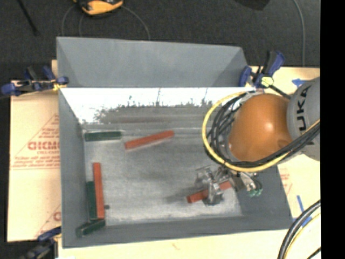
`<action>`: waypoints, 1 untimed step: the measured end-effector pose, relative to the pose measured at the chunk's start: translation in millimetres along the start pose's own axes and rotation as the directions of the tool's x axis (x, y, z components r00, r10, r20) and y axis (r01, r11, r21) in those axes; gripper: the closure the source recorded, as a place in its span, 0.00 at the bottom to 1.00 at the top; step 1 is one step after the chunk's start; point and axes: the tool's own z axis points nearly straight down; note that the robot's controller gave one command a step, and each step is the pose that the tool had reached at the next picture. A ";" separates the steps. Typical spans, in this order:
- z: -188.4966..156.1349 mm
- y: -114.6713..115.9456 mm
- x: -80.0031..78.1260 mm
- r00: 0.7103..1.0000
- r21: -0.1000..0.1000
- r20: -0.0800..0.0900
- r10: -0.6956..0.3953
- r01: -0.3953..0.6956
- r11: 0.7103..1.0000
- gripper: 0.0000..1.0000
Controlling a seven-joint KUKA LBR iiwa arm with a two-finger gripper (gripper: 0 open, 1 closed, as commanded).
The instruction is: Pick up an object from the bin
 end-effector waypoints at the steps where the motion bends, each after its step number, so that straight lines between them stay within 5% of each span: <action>1: -5.6 -0.5 -0.8 1.000 0.001 0.002 0.001 -0.001 1.000 1.00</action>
Offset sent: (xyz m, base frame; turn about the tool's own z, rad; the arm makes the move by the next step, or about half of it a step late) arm 0.0000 -0.0001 0.0360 0.0000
